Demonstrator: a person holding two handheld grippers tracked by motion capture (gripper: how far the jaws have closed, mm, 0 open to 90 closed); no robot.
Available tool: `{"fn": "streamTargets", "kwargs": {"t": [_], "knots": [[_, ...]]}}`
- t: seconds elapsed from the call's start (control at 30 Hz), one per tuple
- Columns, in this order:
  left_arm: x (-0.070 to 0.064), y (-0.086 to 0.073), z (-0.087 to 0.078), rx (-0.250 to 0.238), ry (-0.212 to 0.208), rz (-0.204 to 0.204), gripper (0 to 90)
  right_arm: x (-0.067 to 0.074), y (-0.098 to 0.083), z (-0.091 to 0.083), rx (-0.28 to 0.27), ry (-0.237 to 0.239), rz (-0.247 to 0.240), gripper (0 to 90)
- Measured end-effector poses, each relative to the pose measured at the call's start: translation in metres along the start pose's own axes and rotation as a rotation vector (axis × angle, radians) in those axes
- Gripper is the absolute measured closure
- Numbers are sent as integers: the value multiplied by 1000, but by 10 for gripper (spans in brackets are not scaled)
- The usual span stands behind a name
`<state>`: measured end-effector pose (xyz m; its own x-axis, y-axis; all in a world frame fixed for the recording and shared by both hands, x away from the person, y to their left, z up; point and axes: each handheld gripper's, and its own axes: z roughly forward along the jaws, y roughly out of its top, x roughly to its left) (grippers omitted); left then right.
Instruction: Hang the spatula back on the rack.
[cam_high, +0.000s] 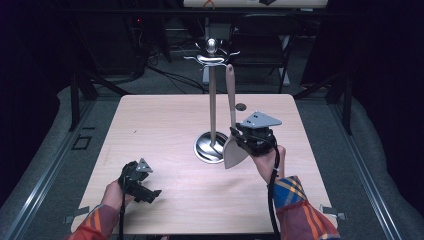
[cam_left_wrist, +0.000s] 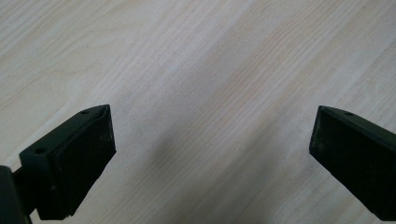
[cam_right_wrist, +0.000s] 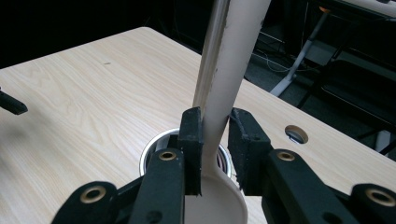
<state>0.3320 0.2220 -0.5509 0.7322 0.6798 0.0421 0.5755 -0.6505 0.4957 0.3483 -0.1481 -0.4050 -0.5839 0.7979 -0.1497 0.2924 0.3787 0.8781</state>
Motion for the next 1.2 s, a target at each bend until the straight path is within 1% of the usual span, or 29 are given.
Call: {"fn": "streamTargets", "kwargs": {"t": [0.1,0.2,0.27,0.37,0.47,0.53,0.67,0.73,0.87,0.93,1.03,1.07,1.13,1.2], "knots": [[0,0,0,2,6,5,1,0,2,2,3,6,-2,756],[0,0,0,5,1,7,1,0,2,4,3,14,4,757],[0,0,0,6,1,8,1,0,3,5,3,22,11,727],[0,0,0,6,5,9,1,-1,3,5,10,31,10,717],[0,0,0,6,-2,9,1,-1,3,4,15,41,12,699],[-1,0,0,5,6,10,1,-3,3,4,23,50,13,681],[0,0,0,3,6,9,1,-6,0,2,42,68,19,618],[0,0,0,4,5,10,1,-7,-2,2,49,78,21,571],[0,0,0,3,3,10,1,-8,-6,1,106,116,23,457],[0,0,0,3,-2,10,1,-8,-10,0,136,117,22,410],[-1,0,0,2,-4,9,1,-9,-15,-1,184,136,31,326],[-1,0,0,2,-5,10,1,-10,-16,-3,199,150,34,303],[-1,0,0,1,-5,10,1,-9,-21,-6,212,156,47,281],[-1,0,0,1,-7,10,1,-8,-24,-7,216,161,44,273]]}}
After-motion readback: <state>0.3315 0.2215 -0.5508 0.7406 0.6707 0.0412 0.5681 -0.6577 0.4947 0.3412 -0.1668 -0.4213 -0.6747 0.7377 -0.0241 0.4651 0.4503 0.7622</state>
